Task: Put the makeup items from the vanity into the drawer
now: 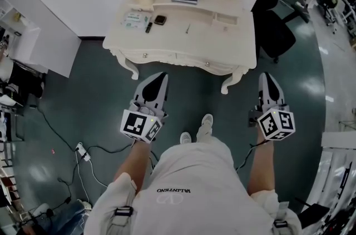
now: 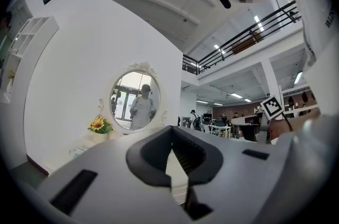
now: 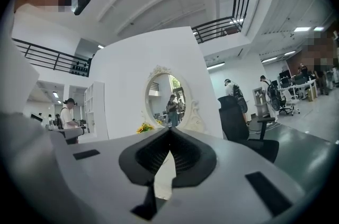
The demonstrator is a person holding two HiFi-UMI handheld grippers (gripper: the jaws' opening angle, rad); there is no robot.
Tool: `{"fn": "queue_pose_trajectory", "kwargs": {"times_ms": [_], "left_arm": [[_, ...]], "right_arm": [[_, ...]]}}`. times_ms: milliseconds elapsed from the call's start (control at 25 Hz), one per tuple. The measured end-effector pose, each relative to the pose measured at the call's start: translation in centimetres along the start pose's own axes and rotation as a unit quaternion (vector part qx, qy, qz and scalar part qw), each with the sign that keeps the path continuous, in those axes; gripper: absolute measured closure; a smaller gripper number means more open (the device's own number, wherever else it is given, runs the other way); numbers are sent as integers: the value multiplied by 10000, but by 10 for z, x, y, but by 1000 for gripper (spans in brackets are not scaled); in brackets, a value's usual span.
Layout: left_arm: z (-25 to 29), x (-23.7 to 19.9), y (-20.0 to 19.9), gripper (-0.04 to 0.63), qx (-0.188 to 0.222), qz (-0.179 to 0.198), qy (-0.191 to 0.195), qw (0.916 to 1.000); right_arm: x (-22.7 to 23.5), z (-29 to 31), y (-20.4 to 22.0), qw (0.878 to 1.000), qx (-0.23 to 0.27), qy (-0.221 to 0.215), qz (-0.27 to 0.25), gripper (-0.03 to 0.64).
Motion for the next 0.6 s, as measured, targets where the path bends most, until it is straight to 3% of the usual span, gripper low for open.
{"fn": "queue_pose_trajectory", "kwargs": {"times_ms": [600], "left_arm": [[94, 12, 6, 594, -95, 69, 142, 9998]], "right_arm": [[39, 75, -1, 9989, -4, -468, 42, 606]]}}
Point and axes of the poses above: the fingertips, and each gripper's own axes: z forward along the fingers, x to its right, y out of its underside, the point moved 7 cm from there along -z, backward along the fingers, and after that the axes turned 8 degrees about -z, right-handed, at the moved point
